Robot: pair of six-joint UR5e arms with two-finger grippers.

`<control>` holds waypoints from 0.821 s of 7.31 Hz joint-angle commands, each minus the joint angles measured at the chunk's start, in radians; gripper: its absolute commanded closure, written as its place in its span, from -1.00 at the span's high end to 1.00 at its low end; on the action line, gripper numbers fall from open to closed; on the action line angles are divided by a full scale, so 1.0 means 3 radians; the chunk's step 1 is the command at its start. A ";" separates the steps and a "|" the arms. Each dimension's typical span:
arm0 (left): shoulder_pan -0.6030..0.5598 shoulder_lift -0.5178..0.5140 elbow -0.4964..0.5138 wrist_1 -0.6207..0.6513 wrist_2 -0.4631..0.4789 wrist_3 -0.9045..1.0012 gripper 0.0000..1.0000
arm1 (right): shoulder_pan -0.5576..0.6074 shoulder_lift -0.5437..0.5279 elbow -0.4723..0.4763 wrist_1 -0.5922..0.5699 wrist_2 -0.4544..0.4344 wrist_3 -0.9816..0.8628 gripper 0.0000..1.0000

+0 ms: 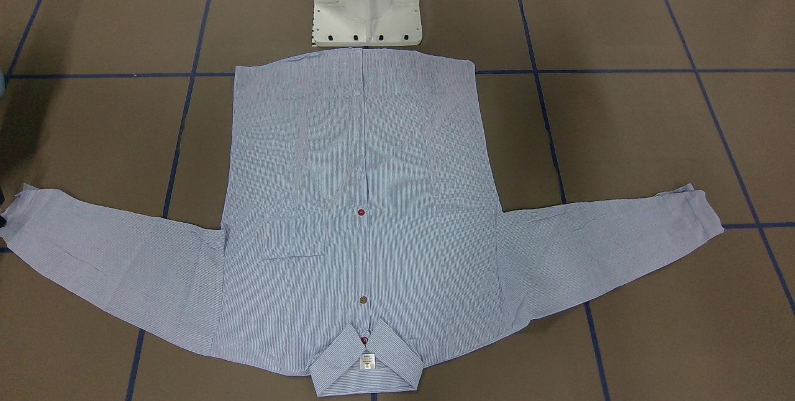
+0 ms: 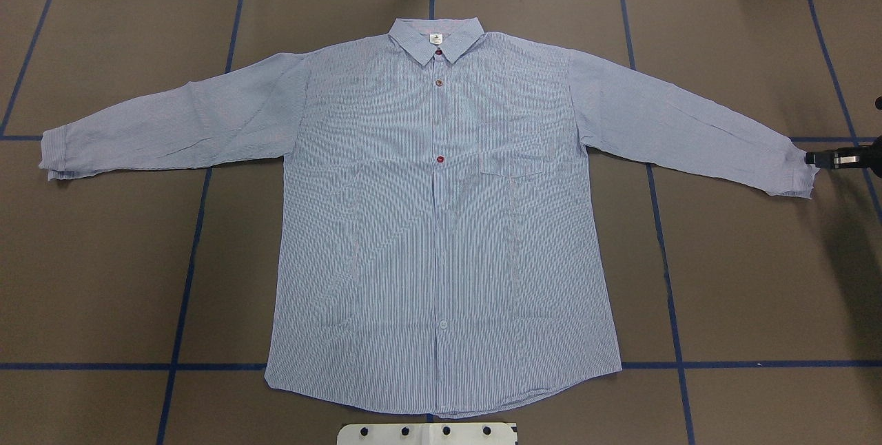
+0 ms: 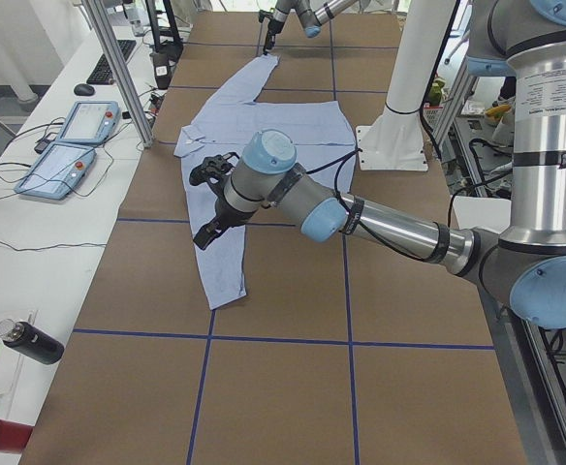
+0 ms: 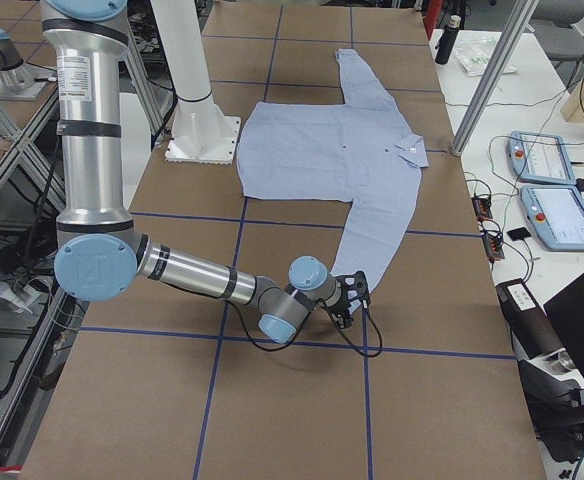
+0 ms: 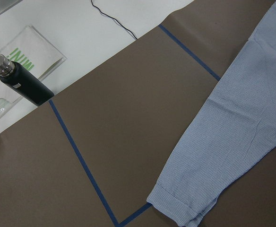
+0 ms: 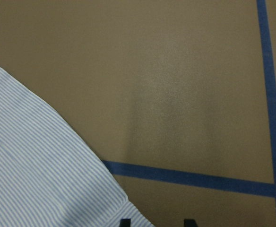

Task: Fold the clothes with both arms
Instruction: 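Lower the right gripper to the cuff of the sleeve nearest it and grasp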

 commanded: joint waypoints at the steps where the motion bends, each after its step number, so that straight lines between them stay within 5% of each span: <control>1: 0.0000 0.0000 0.0000 0.0000 0.0000 0.0000 1.00 | -0.0002 0.0001 0.0008 -0.0001 -0.0023 0.0008 -0.05; 6: 0.0000 0.0000 -0.0015 0.0000 0.0000 0.0000 1.00 | -0.0032 0.0021 0.0003 -0.0001 -0.0044 0.0049 -0.13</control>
